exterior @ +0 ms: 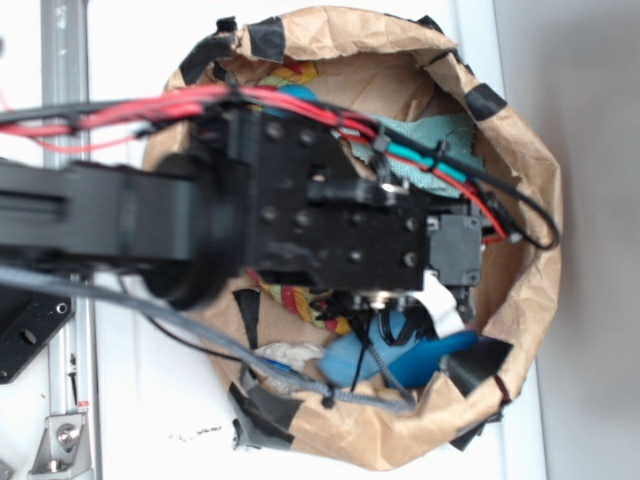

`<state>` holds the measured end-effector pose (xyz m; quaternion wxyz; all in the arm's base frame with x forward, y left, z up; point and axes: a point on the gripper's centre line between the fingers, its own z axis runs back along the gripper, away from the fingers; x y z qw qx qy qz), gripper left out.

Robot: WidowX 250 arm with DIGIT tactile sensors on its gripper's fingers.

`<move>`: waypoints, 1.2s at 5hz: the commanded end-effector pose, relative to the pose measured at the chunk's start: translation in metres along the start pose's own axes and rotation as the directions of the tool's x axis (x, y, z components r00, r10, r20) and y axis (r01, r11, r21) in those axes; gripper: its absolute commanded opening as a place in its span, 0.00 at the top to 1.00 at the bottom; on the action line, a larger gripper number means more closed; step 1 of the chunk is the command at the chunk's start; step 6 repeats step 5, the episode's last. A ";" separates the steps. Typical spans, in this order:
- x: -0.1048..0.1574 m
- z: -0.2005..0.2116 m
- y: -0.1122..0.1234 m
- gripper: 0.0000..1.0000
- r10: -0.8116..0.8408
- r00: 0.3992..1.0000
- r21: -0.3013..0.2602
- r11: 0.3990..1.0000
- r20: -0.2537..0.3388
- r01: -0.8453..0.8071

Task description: Grab the pink bunny.

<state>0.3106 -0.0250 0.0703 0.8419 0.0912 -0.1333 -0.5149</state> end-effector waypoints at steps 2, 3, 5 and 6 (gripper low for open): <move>-0.029 0.150 0.010 1.00 0.552 0.785 0.057 0.826 -0.280 -0.561; -0.039 0.169 -0.004 1.00 0.763 0.622 0.016 0.634 -0.175 -0.773; -0.037 0.165 -0.015 1.00 0.848 0.511 0.001 0.516 -0.140 -0.856; -0.037 0.165 -0.015 1.00 0.848 0.511 0.001 0.516 -0.140 -0.856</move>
